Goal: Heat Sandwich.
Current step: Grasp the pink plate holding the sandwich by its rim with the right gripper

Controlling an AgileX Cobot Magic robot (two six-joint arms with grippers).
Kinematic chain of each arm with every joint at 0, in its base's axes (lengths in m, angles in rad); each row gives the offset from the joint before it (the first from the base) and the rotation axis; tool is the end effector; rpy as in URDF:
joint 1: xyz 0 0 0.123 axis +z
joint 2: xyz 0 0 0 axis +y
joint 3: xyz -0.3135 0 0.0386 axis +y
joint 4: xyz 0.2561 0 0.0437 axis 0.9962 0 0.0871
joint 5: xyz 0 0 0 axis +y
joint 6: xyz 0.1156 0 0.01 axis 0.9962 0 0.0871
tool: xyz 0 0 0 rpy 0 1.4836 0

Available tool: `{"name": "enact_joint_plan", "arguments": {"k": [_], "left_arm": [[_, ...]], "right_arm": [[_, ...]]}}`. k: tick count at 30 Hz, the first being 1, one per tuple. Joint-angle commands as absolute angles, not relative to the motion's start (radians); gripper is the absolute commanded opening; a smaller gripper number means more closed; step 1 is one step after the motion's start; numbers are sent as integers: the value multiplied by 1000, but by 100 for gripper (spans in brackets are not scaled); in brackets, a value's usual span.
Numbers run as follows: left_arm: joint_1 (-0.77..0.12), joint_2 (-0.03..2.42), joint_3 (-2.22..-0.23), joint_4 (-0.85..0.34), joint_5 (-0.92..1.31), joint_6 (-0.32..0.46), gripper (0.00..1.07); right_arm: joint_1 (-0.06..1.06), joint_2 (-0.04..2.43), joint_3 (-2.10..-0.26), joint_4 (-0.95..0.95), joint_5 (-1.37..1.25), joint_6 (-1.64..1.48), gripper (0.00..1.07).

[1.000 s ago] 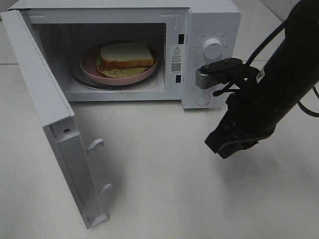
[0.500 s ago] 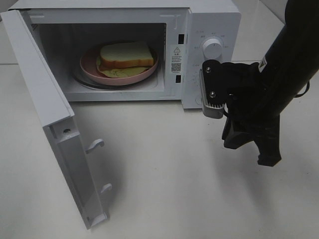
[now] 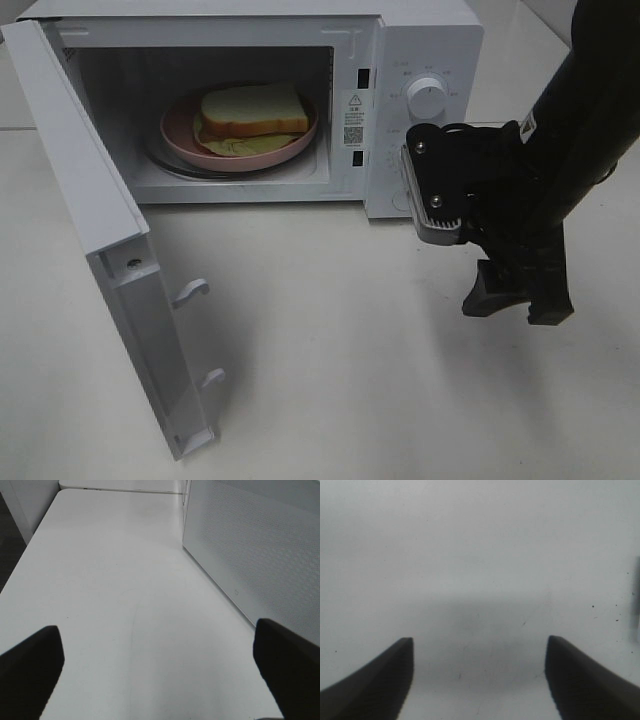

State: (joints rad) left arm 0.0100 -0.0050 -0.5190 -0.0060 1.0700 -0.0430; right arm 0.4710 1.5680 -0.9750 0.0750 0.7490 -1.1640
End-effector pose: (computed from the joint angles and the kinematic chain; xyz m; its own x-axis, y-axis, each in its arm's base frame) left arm -0.0098 -0.0007 0.2745 -0.4421 -0.0503 -0.8955 -0.0256 0.9987 -0.0435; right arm 0.2741 0.1462 0.2196 0.0412 -0.9824 -0.1824 -0.9662 0.0073 -0.2578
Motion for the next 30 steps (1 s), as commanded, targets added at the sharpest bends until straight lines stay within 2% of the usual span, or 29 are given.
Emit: {"name": "enact_joint_plan", "arguments": {"k": [1,4,12,18,30], "left_arm": [[12,-21,-518,-14,1071,-41,98],[12,-21,-518,-14,1071,-41,98],[12,-21,-518,-14,1071,-41,98],[12,-21,-518,-14,1071,-41,98],[12,-21,-518,-14,1071,-41,98]], "right_arm": [[468,1561,-982,75,724,-1083,94],[468,1561,-982,73,722,-1081,98],[479,1561,-987,43,719,-1112,96],[543,1586,-1085,-93,722,-1108,94],[606,1715,-1263,-114,699,-1108,92]]}}
